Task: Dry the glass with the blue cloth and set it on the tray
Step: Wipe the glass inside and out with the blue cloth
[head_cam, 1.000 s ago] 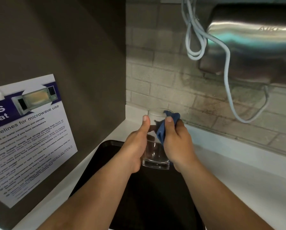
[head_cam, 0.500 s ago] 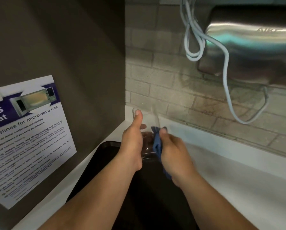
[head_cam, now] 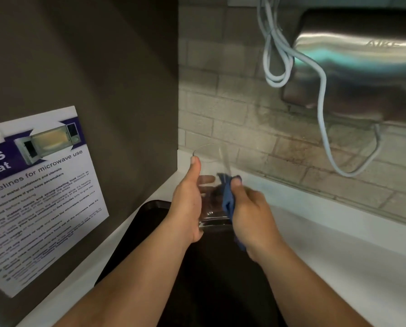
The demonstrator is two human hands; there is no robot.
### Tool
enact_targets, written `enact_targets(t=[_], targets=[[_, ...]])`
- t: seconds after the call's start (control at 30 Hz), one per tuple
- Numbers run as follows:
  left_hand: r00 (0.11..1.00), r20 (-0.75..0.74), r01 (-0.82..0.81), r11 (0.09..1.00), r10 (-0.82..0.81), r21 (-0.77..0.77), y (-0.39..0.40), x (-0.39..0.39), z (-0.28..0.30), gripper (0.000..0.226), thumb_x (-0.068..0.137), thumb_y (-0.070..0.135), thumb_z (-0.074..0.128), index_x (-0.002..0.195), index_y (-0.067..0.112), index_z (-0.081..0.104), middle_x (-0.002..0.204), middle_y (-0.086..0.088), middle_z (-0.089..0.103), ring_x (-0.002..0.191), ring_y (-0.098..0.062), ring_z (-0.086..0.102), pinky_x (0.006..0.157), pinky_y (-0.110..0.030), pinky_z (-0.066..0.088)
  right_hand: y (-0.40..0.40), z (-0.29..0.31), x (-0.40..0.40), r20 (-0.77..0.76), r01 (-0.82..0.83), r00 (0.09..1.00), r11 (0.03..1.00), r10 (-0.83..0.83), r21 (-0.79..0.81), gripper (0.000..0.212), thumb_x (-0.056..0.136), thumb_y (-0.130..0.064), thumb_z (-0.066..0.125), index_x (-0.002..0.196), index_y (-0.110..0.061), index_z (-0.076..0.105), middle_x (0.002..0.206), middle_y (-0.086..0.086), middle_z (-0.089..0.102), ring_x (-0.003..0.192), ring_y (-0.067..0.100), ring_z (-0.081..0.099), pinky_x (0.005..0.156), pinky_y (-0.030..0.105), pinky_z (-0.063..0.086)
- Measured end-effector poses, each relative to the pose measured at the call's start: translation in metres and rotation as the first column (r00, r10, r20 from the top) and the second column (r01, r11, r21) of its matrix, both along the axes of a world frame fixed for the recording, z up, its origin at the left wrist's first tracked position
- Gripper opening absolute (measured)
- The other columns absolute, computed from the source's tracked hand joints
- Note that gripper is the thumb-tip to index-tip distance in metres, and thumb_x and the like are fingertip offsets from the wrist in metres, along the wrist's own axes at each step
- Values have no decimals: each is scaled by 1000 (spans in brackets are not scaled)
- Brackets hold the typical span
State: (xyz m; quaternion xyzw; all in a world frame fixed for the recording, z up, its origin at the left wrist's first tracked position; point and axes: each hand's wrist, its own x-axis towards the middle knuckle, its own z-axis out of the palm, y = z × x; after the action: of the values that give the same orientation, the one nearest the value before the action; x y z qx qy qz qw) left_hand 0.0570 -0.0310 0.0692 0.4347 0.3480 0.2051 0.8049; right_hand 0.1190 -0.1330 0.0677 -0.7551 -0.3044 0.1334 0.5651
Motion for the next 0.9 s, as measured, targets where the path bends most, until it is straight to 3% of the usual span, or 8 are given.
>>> enact_targets(t=[0.1,0.2,0.27,0.43,0.57,0.63,0.73,0.9], targets=[[987,-94,-117,988,127,102,3,1,-2,71,86,83,54,116,20,69,109,-13,79,96,-31,77,78,-45,61,-12,-17,-19,279,3,960,999,7,-35,31,98,-47,33,78,-32,51,57,-9,61,64,-12,59,51,0,38],[983,-136,-100,981,123,166,0,3,-4,63,96,76,45,109,21,72,101,-8,81,93,-23,75,68,-37,55,-9,-16,-21,317,-2,948,1000,-2,13,12,99,-36,41,95,-27,48,76,-9,61,70,-8,61,53,2,40],[989,-140,-42,993,58,115,-6,3,-4,63,95,78,41,103,25,75,93,-4,84,93,-20,73,67,-34,50,-2,-12,-19,371,25,928,998,-44,55,26,98,-36,40,115,-17,45,88,-6,60,74,-2,62,56,4,43],[1000,-27,10,1000,-11,-14,-11,2,5,78,87,84,47,115,17,78,112,-14,82,111,-31,74,108,-48,53,10,-6,-18,485,88,869,996,-94,35,59,94,-49,33,139,-11,30,120,5,56,94,12,62,72,13,51],[999,16,38,999,-38,-7,-7,-3,6,80,85,87,47,122,22,77,110,-13,84,105,-31,80,92,-48,62,25,6,-5,379,134,913,989,-150,67,37,97,-50,31,110,-20,47,89,-5,61,76,0,62,57,5,43],[998,31,63,998,-63,-14,-8,-6,5,85,81,89,48,120,20,77,107,-16,84,96,-33,82,79,-48,66,30,17,13,154,114,980,991,-123,63,37,98,-51,29,87,-30,56,75,-4,63,70,2,61,63,15,44],[1000,-11,10,1000,-10,-12,-6,-7,4,89,79,92,47,114,17,79,102,-16,85,98,-38,81,88,-56,63,22,17,19,-248,30,969,996,-7,86,54,99,-50,30,66,-33,68,58,-5,70,59,8,67,63,31,49],[985,-104,-138,990,139,17,-4,-2,4,78,90,85,43,105,14,71,106,-15,76,97,-32,72,72,-44,55,1,-22,-22,214,-38,976,997,51,-64,33,98,-46,33,86,-24,55,61,-6,63,57,-2,63,47,7,42]])
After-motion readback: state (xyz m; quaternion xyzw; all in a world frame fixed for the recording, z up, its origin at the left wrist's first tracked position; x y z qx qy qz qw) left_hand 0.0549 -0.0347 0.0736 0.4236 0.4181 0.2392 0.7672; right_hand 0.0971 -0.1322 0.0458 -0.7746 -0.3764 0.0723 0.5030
